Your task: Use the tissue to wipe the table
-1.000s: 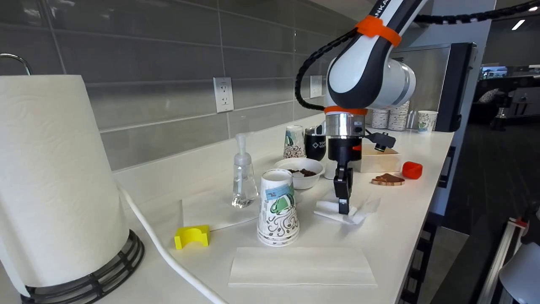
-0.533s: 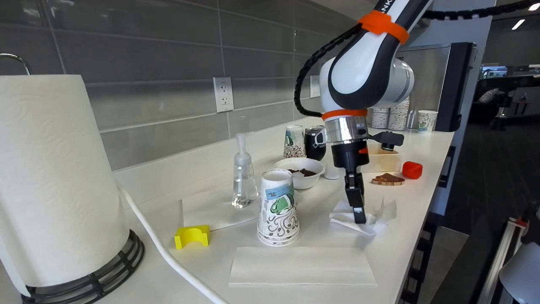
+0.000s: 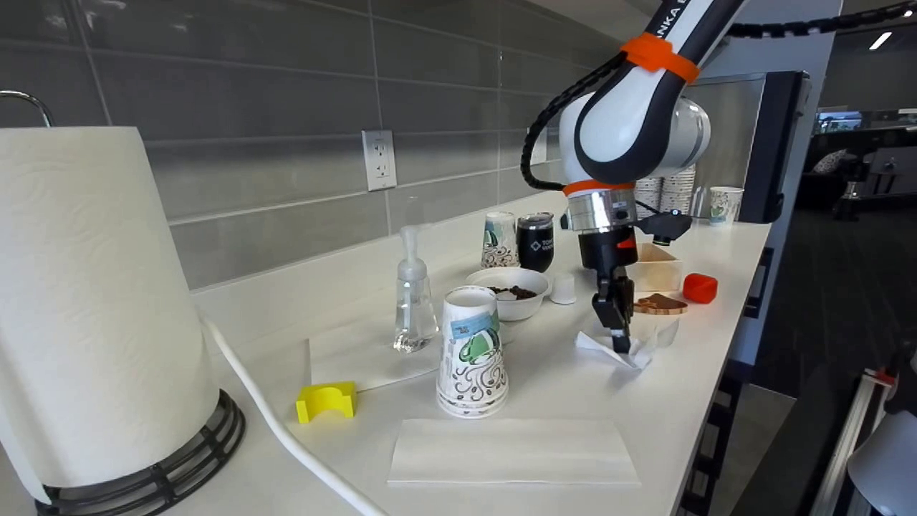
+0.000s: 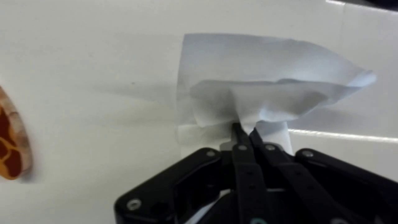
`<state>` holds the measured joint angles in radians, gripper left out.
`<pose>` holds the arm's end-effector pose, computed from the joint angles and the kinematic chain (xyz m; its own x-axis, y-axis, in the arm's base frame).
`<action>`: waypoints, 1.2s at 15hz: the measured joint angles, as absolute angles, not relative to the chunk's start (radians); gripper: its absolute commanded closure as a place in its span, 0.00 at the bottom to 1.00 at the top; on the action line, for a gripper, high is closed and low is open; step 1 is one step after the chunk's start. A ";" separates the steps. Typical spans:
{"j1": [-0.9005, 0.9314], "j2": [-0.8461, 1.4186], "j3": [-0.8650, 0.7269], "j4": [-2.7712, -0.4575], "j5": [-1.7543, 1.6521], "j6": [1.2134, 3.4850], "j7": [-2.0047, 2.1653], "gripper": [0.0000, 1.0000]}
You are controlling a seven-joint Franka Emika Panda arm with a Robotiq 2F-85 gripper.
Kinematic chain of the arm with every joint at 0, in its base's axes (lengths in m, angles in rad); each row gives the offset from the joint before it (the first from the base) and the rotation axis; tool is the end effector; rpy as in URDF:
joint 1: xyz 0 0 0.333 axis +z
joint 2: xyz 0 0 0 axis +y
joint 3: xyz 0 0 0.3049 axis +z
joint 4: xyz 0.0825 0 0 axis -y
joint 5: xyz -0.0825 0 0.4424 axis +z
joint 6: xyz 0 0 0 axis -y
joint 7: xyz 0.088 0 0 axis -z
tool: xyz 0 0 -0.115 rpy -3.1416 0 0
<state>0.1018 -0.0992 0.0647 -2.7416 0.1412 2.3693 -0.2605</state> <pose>0.3844 0.0658 0.1612 0.9172 0.3120 -0.2478 0.2879 -0.9489 -0.1292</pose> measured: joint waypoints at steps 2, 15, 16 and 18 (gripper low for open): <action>0.067 -0.097 0.032 -2.742 0.132 2.415 -0.258 1.00; 0.167 -0.174 0.080 -2.741 0.284 2.395 -0.420 1.00; 0.193 -0.194 0.097 -2.741 0.291 2.395 -0.421 1.00; 0.247 -0.230 0.131 -2.741 0.296 2.385 -0.420 1.00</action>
